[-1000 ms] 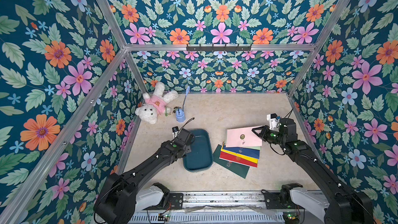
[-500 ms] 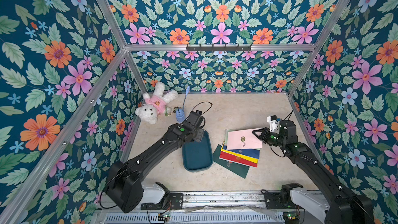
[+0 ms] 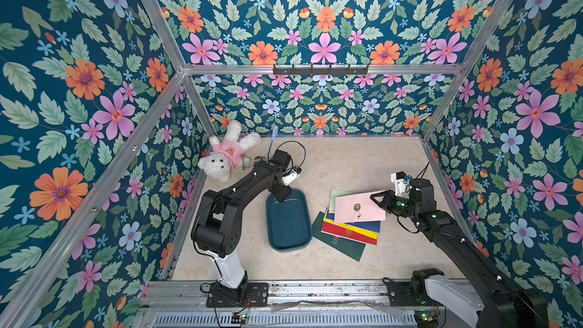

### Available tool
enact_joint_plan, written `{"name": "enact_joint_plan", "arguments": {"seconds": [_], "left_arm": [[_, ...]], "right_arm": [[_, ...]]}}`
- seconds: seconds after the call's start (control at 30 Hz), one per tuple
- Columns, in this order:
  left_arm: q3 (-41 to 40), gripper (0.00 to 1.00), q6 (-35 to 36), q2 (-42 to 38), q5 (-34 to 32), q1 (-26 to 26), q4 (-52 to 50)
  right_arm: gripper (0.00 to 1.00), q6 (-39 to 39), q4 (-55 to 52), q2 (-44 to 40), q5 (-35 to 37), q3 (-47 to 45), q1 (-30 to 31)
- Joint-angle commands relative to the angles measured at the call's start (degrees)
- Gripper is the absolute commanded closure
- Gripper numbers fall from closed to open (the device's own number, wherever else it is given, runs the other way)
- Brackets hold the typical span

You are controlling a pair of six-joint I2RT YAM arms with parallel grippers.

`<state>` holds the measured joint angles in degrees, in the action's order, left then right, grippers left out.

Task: Put the sealed envelopes into the storage box
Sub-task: Adjust the storage box at the center of the board.

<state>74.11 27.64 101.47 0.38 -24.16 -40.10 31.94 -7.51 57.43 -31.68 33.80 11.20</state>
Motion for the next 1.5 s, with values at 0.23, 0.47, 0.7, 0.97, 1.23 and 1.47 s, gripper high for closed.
{"name": "enact_joint_plan", "arguments": {"seconds": [0.23, 0.47, 0.7, 0.97, 1.23, 1.47], "left_arm": [[2.9, 0.42, 4.6, 5.0, 5.0, 1.1, 0.5], [0.7, 0.77, -3.3, 1.1, 8.4, 5.7, 2.5], [-6.5, 1.00, -11.5, -7.2, 10.4, 10.0, 5.7], [-16.0, 1.00, -27.4, -16.6, 8.1, 13.6, 8.4], [-25.2, 0.95, -37.0, -19.6, 14.4, 13.8, 12.5], [-24.7, 0.68, -37.9, -21.4, 13.1, 13.8, 10.4]], "right_arm": [[1.00, -1.0, 0.0, 0.7, 0.4, 0.4, 0.0], [1.00, -1.4, -0.1, 1.1, 0.5, 0.9, 0.0], [1.00, -1.4, 0.4, 2.1, 0.5, 1.3, 0.0], [1.00, -1.9, -0.2, 2.5, 1.4, 2.6, 0.0], [1.00, -0.3, 1.0, 3.1, 0.7, 4.1, 0.1], [1.00, -0.2, 0.5, 3.3, -0.5, 5.8, 0.1]]}}
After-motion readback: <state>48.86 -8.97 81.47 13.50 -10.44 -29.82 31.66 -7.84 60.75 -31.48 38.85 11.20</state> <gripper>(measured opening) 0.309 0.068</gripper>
